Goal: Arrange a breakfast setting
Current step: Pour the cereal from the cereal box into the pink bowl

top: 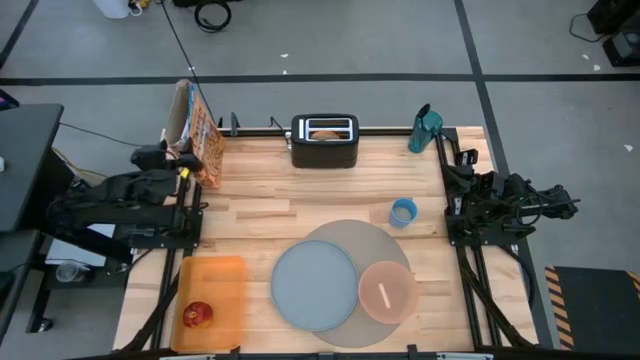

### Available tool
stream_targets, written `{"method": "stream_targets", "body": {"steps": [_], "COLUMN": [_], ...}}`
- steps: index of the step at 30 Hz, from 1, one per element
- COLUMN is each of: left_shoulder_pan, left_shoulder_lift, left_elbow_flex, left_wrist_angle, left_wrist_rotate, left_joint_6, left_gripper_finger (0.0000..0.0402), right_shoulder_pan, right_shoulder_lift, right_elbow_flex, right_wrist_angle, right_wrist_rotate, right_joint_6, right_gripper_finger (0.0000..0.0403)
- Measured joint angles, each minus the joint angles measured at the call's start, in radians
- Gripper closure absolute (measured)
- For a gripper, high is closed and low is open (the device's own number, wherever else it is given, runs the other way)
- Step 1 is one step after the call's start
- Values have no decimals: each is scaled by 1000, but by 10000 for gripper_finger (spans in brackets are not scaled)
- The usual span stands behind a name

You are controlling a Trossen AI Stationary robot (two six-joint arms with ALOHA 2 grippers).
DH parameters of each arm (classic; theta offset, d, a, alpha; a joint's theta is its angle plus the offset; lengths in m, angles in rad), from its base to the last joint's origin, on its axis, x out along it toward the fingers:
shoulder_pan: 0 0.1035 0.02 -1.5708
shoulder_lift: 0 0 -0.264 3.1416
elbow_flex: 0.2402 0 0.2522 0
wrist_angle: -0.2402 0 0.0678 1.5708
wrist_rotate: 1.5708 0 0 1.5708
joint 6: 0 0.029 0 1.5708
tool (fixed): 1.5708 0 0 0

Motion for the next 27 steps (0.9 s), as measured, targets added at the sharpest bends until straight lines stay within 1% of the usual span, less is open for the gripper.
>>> {"method": "stream_targets", "body": {"steps": [4,9,12,15,17,18,22,27], "left_shoulder_pan": [36,77,109,151,164,163,152,155], "left_shoulder_lift": [80,182,224,240,241,241,241,239], "left_elbow_flex": [0,0,0,0,0,-5,-63,-193], "left_wrist_angle": [-35,-38,-71,-191,-266,-274,-190,-57], "left_wrist_rotate": [30,47,137,228,246,250,261,277], "left_joint_6": [-25,-47,-95,-195,-270,-295,-290,-283], "left_gripper_finger": [51,51,51,51,53,54,58,58], "right_shoulder_pan": [0,0,0,0,0,0,0,0], "right_shoulder_lift": [0,0,0,0,0,0,0,0], "right_elbow_flex": [0,0,0,0,0,0,0,0], "right_wrist_angle": [-3,-16,-27,-38,-43,-44,-43,-43], "right_wrist_rotate": [0,0,-1,-1,-1,-1,-1,-1], "right_joint_6": [2,24,36,49,49,49,49,49], "right_gripper_finger": [365,365,365,365,365,365,365,365]}}
